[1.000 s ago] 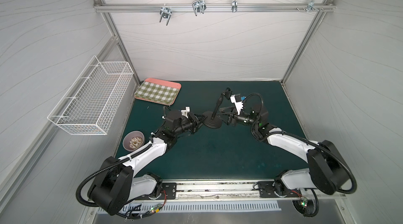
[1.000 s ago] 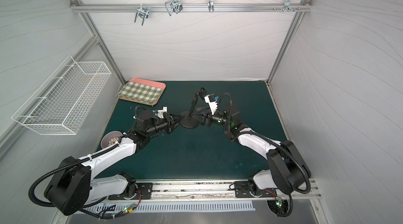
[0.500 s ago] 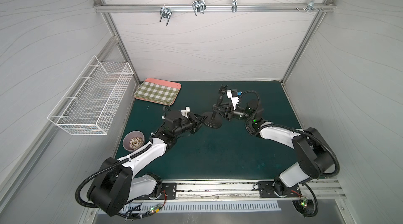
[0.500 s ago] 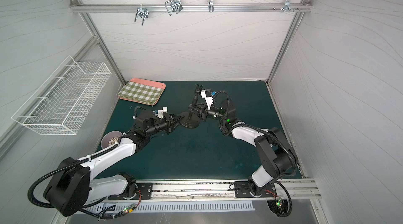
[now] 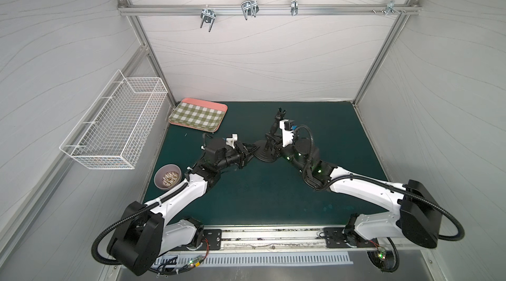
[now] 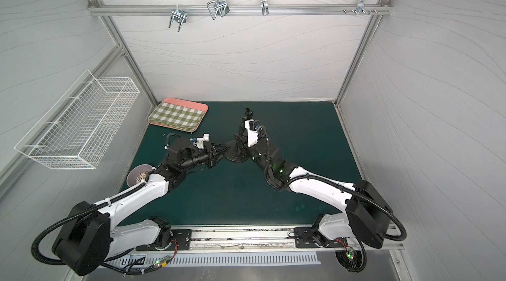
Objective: Assemble a microphone stand
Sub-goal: Screw the microphone stand pole into the microphone stand base.
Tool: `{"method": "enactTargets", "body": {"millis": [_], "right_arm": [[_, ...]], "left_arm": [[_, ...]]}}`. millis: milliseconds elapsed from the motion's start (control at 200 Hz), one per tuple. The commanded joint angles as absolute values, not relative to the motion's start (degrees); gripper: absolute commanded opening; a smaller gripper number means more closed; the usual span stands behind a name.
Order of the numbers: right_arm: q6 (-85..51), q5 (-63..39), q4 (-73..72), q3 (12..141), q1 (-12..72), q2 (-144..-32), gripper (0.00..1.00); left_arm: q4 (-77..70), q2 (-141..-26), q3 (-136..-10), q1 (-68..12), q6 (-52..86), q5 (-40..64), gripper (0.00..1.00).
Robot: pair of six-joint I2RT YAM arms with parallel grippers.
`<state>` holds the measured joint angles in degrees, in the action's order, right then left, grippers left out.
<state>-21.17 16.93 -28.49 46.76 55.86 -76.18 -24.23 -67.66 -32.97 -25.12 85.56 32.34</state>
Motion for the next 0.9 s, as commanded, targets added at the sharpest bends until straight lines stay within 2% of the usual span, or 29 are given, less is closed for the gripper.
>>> {"method": "enactTargets", "body": {"millis": [0, 35, 75, 170, 275, 485, 565, 645, 750, 895], "right_arm": [[-23.30, 19.03, -24.57, 47.04, 58.14, -75.97, 0.39], [-22.36, 18.56, -24.38, 46.71, 58.18, -75.25, 0.53], [-21.42, 18.24, -24.16, 46.06, 58.03, -74.20, 0.62], [-19.65, 15.40, -23.44, 44.02, 56.25, -70.81, 0.72], [-18.61, 6.90, -24.62, 40.66, 51.32, -67.38, 0.74], [-23.95, -28.77, -40.66, 36.01, 35.73, -68.87, 0.70], [-24.75, -38.82, -45.32, 37.41, 33.29, -72.16, 0.69], [-22.64, -46.43, -43.82, 40.83, 33.00, -75.55, 0.69], [-21.18, -51.16, -41.98, 44.43, 33.07, -79.61, 0.66], [-21.49, -50.31, -45.99, 45.95, 33.13, -83.59, 0.63]], "left_arm": [[-33.12, -67.22, -35.51, -25.05, 85.89, 32.00, 0.00], [-33.10, -67.18, -35.51, -25.00, 85.84, 31.99, 0.00], [-32.95, -67.15, -35.51, -24.96, 85.69, 31.96, 0.00], [-33.05, -67.14, -35.42, -24.95, 85.72, 31.90, 0.00], [-33.31, -67.15, -35.38, -24.83, 85.94, 31.82, 0.00], [-33.24, -66.89, -35.24, -24.85, 85.97, 32.10, 0.00], [-33.16, -66.56, -35.16, -24.87, 86.00, 32.04, 0.00], [-32.94, -66.18, -35.16, -24.87, 85.99, 31.97, 0.00], [-32.09, -65.40, -35.07, -24.86, 85.65, 31.83, 0.00], [-31.25, -64.86, -34.98, -24.79, 85.26, 31.50, 0.00]]}}
